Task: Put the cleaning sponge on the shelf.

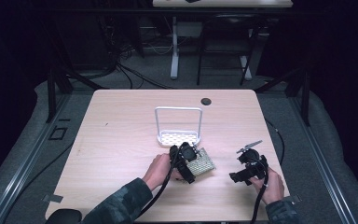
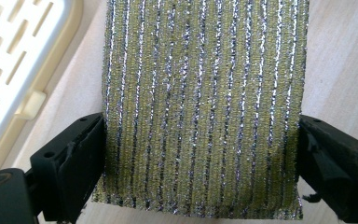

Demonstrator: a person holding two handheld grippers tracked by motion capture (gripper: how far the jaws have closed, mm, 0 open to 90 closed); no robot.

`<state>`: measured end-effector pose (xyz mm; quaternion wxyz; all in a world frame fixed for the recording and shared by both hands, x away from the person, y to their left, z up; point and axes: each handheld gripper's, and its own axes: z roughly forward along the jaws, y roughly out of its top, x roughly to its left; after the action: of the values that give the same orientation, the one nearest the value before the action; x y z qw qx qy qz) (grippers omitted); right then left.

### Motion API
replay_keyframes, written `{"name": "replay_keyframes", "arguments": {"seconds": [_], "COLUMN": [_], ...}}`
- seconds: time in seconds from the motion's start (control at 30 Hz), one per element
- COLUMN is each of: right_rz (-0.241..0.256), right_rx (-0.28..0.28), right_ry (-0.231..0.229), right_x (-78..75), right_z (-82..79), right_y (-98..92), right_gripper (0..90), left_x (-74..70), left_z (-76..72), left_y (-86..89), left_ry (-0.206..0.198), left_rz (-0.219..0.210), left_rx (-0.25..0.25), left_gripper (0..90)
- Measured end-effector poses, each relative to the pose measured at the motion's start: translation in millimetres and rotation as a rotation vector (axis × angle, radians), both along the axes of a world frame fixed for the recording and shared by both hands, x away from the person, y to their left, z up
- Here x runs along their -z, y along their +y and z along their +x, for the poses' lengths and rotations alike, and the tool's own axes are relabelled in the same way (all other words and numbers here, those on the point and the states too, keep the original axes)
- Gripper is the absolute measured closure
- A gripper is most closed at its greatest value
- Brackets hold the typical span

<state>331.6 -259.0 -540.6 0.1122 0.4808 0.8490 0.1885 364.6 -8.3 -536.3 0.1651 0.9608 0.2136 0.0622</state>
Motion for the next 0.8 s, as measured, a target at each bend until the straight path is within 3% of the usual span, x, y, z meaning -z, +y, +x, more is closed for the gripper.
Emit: {"name": "replay_keyframes", "arguments": {"seconds": [0.8], "right_rz": [-0.003], "right_rx": [-0.006], "right_ry": [0.001], "right_x": [1.1], "right_z": [1.2], "right_y": [1.5], "right_gripper": [6.7], "left_x": [-15.6], "left_z": [-5.6], "left_y": [19.9], "left_ry": [-0.033], "left_rz": [-0.034], "left_rx": [-0.031], "left_gripper": [7.6]}}
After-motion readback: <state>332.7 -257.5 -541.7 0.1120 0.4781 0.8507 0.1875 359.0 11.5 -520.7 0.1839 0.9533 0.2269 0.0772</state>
